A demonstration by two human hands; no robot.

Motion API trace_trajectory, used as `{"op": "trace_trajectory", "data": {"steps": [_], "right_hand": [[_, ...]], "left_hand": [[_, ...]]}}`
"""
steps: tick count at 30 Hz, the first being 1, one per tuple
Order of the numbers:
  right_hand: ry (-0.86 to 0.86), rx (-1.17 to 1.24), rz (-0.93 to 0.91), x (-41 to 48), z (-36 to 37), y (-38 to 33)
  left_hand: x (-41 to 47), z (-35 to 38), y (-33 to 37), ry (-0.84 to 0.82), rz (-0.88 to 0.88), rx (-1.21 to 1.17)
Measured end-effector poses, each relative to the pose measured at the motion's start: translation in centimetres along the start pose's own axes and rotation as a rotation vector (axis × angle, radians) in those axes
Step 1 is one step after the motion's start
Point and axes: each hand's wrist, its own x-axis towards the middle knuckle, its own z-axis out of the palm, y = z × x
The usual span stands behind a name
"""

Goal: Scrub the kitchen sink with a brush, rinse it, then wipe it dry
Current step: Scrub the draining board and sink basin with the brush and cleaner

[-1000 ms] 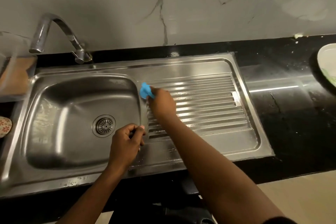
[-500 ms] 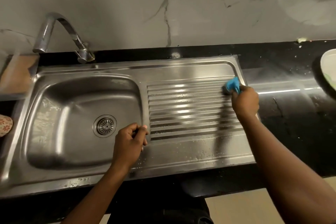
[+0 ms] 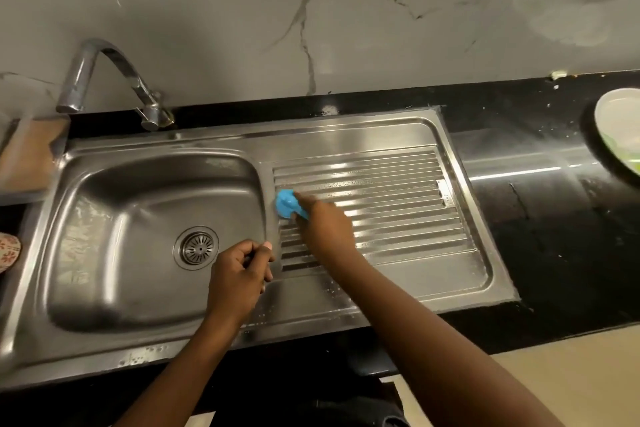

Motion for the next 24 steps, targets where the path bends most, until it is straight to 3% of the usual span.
{"op": "trace_trajectory", "data": {"steps": [6,9,12,16,19,21,24], "right_hand": [[0.305,-0.004,0.393,-1.7,-10.2,14.8],[0.404,0.045,0.534,-1.3,-11.7,17.2],[0.390,0.146,0.463,-1.2,-7.8,13.2],[0.221,0.254,0.259,-2.0,-1.5,3.6],[0.044,0.104,0.028,-2.1,1.9,-2.1],[-0.026,-0.037,-0.094,-2.7,2.8,-3.1],[0.021,-0.020,-0.020,-3.8,1.2,0.4]], "left_hand": [[-0.3,0.6,0.5,-0.043,0.041,0.044],[-0.4,0.5,0.7,-0.035,0.048,0.035],[-0.6,0.1,0.7,-0.020,0.047,0.025],[-1.0,0.1,0.5,-0.021,0.027,0.035],[-1.3,0.8,0.7,-0.014,0.033,0.051],[-1.3,1.3,0.9,-0.027,0.050,0.062],[-1.0,2.1,0.9,-0.050,0.060,0.053]]}}
